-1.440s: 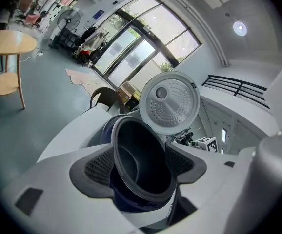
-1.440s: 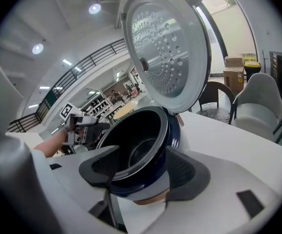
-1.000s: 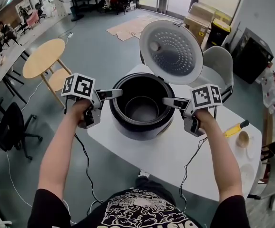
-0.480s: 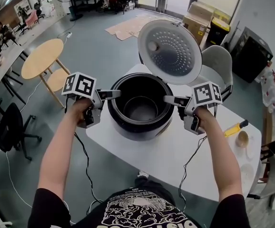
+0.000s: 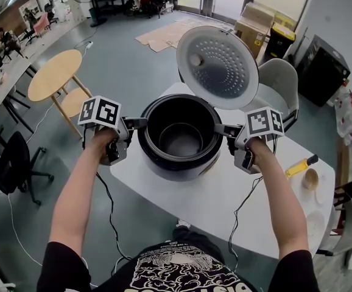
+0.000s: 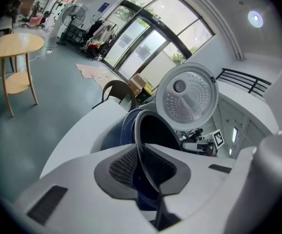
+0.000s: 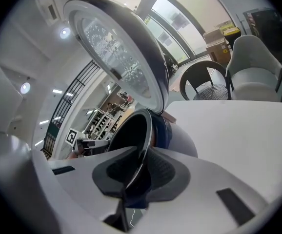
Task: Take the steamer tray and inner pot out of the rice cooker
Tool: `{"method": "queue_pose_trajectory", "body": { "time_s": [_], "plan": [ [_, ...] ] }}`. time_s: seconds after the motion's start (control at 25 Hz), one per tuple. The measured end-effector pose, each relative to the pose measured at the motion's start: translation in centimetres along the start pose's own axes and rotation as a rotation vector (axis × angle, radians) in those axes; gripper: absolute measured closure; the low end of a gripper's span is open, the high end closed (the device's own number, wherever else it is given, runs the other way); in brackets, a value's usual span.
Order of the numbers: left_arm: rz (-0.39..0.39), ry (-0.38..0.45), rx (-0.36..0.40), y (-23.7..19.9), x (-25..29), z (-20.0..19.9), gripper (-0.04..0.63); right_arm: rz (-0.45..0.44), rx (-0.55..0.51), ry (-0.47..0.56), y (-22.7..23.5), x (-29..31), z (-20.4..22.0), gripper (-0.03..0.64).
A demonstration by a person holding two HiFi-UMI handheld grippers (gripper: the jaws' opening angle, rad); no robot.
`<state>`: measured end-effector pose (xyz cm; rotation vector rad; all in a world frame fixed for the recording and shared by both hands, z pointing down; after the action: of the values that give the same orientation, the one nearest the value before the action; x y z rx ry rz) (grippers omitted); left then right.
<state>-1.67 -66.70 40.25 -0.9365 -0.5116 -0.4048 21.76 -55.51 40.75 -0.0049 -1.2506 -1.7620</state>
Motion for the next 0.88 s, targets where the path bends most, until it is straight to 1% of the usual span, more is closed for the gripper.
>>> {"method": "queue_pose_trajectory", "body": {
  "time_s": [0.16,0.24,0.44,0.6,0.76,0.88],
  "plan": [
    [0.066,0.095,-0.113,-0.3,-0.5,-0.7,0.554,-0.039,0.050,0.029,-0.3,0.0,-0.5,0.552],
    [0.087,0.135,-0.139,-0.4,-0.7,-0.5,0.557,-0.053,0.077,0.045,-0.4,0.1,-0.3,0.555],
    [0.094,0.160,-0.138,-0.1,-1.4,0.1,0.563,-0.024,0.070,0.063,-0.6,-0.2,0.2,0.563],
    [0.123,0.204,-0.139,1.3,-2.2,-0.3,0.565,-0.051,0.071,0.109,-1.8,-1.7,-0.5,0.570],
    [0.140,0.250,-0.100,2.5,-3.5,-0.7,0.565,-0.054,0.035,0.155,-3.4,-2.7,-1.0,0.571],
    [0.145,0.287,-0.049,3.8,-5.2,-0.9,0.566,-0.059,0.019,0.202,-5.0,-3.5,-1.0,0.575]
  ]
}}
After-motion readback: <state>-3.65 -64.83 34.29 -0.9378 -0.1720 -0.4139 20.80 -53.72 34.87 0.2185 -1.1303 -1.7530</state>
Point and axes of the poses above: the fingertips, and each gripper's own axes: x forward along the fingers, y to its right, z out of its underside, the point moved 3 cm from there along -x, backward along the fingers, and after that the axes turned 1 degree about -z, right-handed, at the moved point
